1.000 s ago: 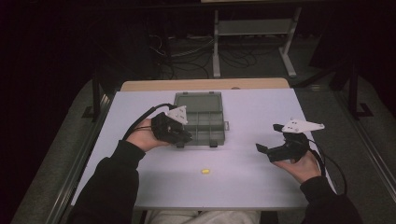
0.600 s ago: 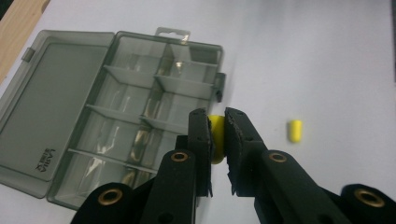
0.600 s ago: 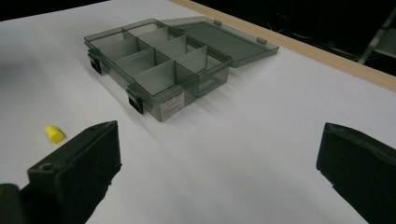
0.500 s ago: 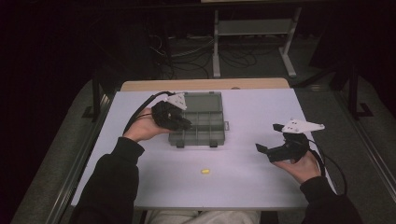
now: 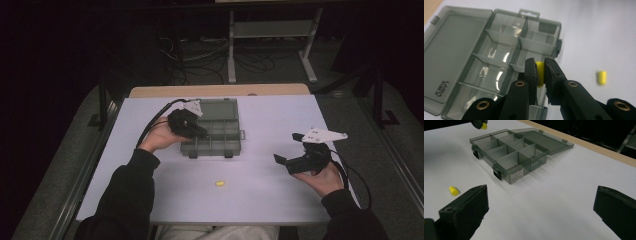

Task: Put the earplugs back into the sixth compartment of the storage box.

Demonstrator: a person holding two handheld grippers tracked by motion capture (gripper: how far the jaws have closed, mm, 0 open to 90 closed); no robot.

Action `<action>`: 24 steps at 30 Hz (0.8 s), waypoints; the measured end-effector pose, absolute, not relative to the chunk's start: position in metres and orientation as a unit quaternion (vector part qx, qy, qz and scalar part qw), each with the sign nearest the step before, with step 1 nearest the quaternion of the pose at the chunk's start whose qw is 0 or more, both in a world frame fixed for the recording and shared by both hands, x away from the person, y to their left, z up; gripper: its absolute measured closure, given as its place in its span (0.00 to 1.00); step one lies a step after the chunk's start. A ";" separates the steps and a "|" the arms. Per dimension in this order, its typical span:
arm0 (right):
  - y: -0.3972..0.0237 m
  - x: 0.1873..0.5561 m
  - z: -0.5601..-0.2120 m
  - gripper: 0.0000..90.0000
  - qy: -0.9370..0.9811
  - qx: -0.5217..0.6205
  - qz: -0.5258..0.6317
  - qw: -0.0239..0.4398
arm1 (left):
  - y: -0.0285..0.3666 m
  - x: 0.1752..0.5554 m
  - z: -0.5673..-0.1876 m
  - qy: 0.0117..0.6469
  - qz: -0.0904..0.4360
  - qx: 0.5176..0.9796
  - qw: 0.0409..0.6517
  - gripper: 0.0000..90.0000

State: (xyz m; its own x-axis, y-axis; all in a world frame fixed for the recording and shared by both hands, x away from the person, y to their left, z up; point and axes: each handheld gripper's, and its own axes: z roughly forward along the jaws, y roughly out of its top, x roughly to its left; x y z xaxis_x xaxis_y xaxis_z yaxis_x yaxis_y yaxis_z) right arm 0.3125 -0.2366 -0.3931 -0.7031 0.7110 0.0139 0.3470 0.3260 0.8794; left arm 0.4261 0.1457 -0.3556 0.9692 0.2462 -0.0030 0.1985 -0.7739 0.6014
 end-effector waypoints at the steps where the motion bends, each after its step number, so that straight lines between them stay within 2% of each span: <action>1: -0.237 0.312 -0.393 0.00 0.792 0.334 0.474 0.192 | 0.144 0.427 -0.360 0.119 0.037 0.943 0.308 0.89; 6: -0.235 0.312 -0.395 0.00 0.794 0.335 0.470 0.191 | 0.138 0.431 -0.376 0.123 0.040 0.951 0.281 0.89; 19: -0.233 0.312 -0.397 0.00 0.800 0.331 0.463 0.190 | 0.148 0.438 -0.399 0.147 0.025 0.945 0.291 0.89; 24: -0.234 0.312 -0.397 0.00 0.800 0.332 0.463 0.190 | 0.145 0.435 -0.399 0.145 0.033 0.944 0.293 0.82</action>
